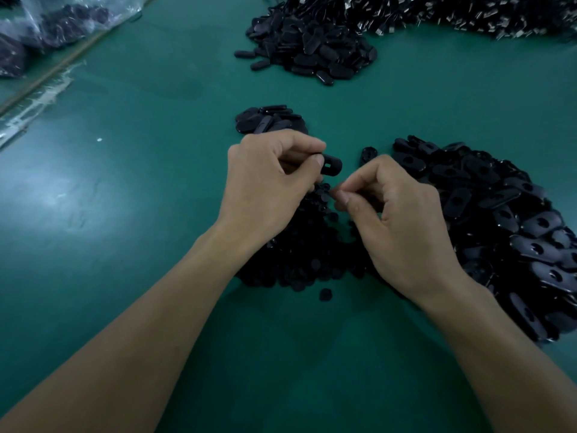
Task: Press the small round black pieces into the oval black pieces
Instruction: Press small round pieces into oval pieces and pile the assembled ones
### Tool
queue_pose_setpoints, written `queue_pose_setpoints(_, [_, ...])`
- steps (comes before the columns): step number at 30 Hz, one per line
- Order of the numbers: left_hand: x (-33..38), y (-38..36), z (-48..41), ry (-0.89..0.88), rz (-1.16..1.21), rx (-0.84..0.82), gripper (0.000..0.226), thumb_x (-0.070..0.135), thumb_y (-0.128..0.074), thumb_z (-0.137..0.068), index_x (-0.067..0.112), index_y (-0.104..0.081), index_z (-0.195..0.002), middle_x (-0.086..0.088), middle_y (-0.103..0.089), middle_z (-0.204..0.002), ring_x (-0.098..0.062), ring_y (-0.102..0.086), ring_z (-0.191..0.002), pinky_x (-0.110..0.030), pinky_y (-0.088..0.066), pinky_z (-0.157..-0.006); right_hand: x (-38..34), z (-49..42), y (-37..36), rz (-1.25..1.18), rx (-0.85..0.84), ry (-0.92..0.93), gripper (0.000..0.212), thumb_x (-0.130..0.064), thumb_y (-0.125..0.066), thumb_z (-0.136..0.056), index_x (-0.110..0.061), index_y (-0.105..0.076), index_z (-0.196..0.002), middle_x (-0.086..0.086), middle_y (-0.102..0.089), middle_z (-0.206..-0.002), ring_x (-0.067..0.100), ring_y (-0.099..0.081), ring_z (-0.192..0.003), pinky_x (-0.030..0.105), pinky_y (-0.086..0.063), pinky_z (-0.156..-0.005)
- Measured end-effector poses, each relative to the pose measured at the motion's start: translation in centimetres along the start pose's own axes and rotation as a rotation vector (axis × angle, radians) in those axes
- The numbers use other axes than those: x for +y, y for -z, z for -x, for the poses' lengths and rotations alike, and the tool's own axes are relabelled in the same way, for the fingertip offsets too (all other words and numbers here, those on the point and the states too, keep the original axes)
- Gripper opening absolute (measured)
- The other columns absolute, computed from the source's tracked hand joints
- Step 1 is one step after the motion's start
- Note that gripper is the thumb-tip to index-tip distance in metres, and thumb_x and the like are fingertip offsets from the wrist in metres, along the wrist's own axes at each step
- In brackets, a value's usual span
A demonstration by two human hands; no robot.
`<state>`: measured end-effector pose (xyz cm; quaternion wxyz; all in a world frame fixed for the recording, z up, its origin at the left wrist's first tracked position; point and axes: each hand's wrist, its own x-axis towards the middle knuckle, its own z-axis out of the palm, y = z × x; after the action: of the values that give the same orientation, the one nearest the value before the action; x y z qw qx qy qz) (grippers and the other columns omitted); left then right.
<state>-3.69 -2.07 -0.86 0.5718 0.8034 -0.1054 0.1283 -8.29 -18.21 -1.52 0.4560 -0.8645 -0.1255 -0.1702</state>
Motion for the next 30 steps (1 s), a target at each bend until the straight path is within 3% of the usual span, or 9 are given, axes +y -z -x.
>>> queue_pose_setpoints(6, [0.02, -0.04, 0.10, -0.004, -0.023, -0.025, 0.018, 0.007, -0.073, -0.089, 0.025, -0.075, -0.093, 0.009, -0.075, -0.075, -0.009, -0.074, -0.068, -0.033, -0.064, -0.071, 0.13, -0.24, 0.33, 0.024, 0.071, 0.039, 0.008, -0.011, -0.070, -0.093, -0.017, -0.069, -0.096, -0.018, -0.067, -0.086, 0.003, -0.067, -0.081, 0.010, -0.050, -0.071])
queue_pose_setpoints(10, [0.01, -0.24, 0.13, -0.011, -0.034, -0.028, 0.018, 0.007, -0.073, -0.089, 0.023, -0.077, -0.094, 0.010, -0.075, -0.078, -0.007, -0.074, -0.072, -0.035, -0.063, -0.074, 0.33, -0.40, 0.50, 0.022, 0.103, 0.041, 0.019, -0.013, -0.070, -0.094, -0.024, -0.070, -0.110, -0.019, -0.070, -0.090, 0.002, -0.069, -0.082, 0.019, -0.055, -0.076])
queue_pose_setpoints(12, [0.03, -0.36, 0.18, -0.012, -0.038, -0.031, 0.017, 0.007, -0.073, -0.089, 0.023, -0.077, -0.094, 0.011, -0.075, -0.078, -0.006, -0.074, -0.073, -0.033, -0.063, -0.074, 0.41, -0.46, 0.61, 0.004, 0.126, 0.025, 0.017, -0.014, -0.071, -0.093, -0.026, -0.070, -0.105, -0.020, -0.070, -0.087, 0.003, -0.070, -0.079, 0.023, -0.057, -0.073])
queue_pose_setpoints(16, [0.27, -0.42, 0.44, -0.047, -0.070, -0.054, 0.015, 0.009, -0.075, -0.088, 0.022, -0.078, -0.096, 0.014, -0.075, -0.080, 0.002, -0.071, -0.072, -0.021, -0.060, -0.074, 0.25, -0.54, 0.81, 0.025, 0.154, 0.039, 0.010, -0.013, -0.075, -0.089, -0.021, -0.076, -0.095, -0.019, -0.069, -0.087, 0.000, -0.068, -0.083, 0.008, -0.048, -0.074])
queue_pose_setpoints(18, [0.40, -0.50, 0.55, -0.063, -0.066, -0.080, 0.015, 0.007, -0.075, -0.087, 0.019, -0.078, -0.095, 0.012, -0.076, -0.081, 0.000, -0.072, -0.073, -0.022, -0.060, -0.075, 0.07, -0.59, 0.86, 0.041, 0.163, 0.034, 0.012, -0.015, -0.077, -0.086, -0.024, -0.077, -0.094, -0.013, -0.068, -0.088, 0.001, -0.065, -0.083, 0.006, -0.043, -0.072])
queue_pose_setpoints(26, [0.59, -0.70, 0.76, -0.087, 0.001, -0.146, 0.018, 0.005, -0.075, -0.085, 0.021, -0.076, -0.092, 0.007, -0.077, -0.081, -0.006, -0.073, -0.074, -0.022, -0.058, -0.073, -0.15, -0.52, 0.62, 0.022, 0.163, -0.033, 0.018, -0.010, -0.073, -0.090, -0.020, -0.077, -0.105, -0.017, -0.071, -0.094, -0.003, -0.068, -0.090, 0.011, -0.050, -0.083])
queue_pose_setpoints(30, [0.54, -0.71, 0.74, -0.082, 0.017, -0.142, 0.021, 0.006, -0.076, -0.084, 0.027, -0.074, -0.090, 0.009, -0.076, -0.080, -0.004, -0.073, -0.073, -0.019, -0.056, -0.072, -0.51, -0.53, 0.65, -0.013, 0.183, -0.056, 0.023, -0.012, -0.073, -0.090, -0.033, -0.067, -0.097, -0.021, -0.068, -0.086, 0.001, -0.068, -0.084, 0.018, -0.055, -0.076])
